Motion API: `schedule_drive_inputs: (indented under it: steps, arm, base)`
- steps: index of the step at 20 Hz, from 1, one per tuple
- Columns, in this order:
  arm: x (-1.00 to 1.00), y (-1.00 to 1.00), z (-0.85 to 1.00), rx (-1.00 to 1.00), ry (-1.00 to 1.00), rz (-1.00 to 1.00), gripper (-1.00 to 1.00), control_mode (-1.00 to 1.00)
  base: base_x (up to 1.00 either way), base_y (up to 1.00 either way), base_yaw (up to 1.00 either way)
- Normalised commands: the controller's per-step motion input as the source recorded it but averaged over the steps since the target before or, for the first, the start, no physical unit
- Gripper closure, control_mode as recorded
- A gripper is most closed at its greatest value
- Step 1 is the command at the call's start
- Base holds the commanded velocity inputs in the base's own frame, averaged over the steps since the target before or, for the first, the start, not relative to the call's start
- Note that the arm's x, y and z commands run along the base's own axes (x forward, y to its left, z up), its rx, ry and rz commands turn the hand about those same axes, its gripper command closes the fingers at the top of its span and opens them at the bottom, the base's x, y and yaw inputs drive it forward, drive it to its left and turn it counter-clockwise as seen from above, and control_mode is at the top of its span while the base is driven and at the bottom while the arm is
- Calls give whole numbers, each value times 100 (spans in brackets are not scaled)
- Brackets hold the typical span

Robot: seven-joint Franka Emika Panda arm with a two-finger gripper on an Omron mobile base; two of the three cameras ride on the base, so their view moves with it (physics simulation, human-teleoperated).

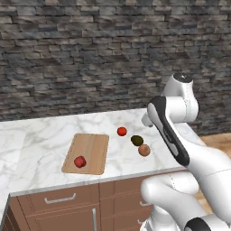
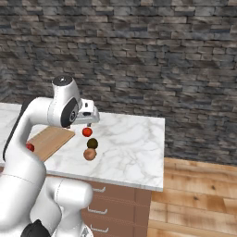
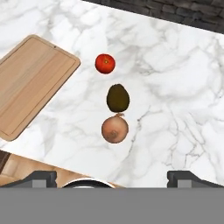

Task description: Place the avocado, onion, tomato, and bell pepper on the cutting board.

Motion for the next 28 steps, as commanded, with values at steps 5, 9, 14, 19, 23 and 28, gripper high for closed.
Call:
schedule_drive_inputs:
  steps: [5,9,14,19,23,28]
  arm:
    - [21,0,-26,0,3,0,-100,-100]
    - [4,0,-17,0,0,0,-100,-100]
    - [0,0,-14,0,0,0,-100,-100]
    - [3,0,-21,0,0,0,-100,-100]
    - [0,0,-30,0,0,0,-100,-100]
    - [0,0,-28,0,0,0,-100,-100]
  base:
    - [0,0,0]
    - [0,0,0]
    - [0,0,0]
    - [0,0,0]
    - [0,0,0]
    - [0,0,0]
